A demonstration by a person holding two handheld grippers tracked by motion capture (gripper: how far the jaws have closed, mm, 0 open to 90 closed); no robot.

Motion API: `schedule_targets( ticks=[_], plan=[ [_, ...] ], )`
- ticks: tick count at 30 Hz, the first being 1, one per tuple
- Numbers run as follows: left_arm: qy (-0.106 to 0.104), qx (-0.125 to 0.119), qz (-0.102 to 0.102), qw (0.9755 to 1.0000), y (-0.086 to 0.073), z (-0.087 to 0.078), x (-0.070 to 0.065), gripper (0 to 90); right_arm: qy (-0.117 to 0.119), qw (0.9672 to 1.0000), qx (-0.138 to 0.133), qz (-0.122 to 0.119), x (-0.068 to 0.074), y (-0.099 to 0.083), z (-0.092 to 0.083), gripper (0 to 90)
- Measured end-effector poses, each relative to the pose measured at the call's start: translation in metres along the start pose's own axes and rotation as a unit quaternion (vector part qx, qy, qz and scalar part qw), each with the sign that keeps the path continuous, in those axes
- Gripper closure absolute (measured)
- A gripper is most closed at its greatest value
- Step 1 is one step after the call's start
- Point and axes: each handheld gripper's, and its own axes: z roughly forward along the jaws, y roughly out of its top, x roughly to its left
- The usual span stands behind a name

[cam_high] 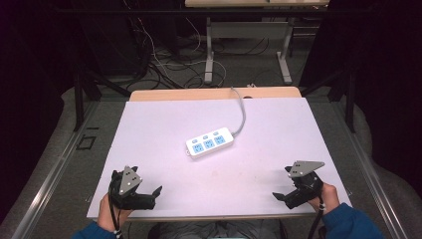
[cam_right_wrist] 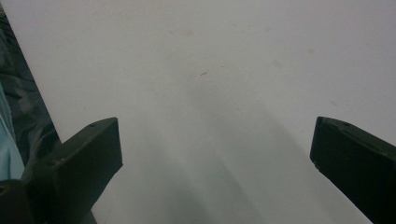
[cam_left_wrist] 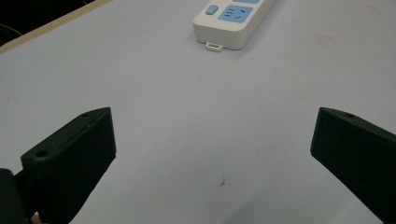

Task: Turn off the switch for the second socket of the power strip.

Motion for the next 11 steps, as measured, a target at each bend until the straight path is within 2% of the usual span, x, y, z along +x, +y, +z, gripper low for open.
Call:
schedule_targets(
  ticks=[3,11],
  plan=[
    [0.006,0.000,0.006,1.0000,-0.0017,-0.0010,0.0015,0.0,0.003,1.0000,0.000,0.001,0.0002,0.0000,0.0000,1.5],
    [-0.006,0.005,-0.002,1.0000,-0.0018,0.0004,0.0009,0.0,0.004,1.0000,0.000,-0.003,-0.0008,-0.0003,-0.0002,1.5]
  ],
)
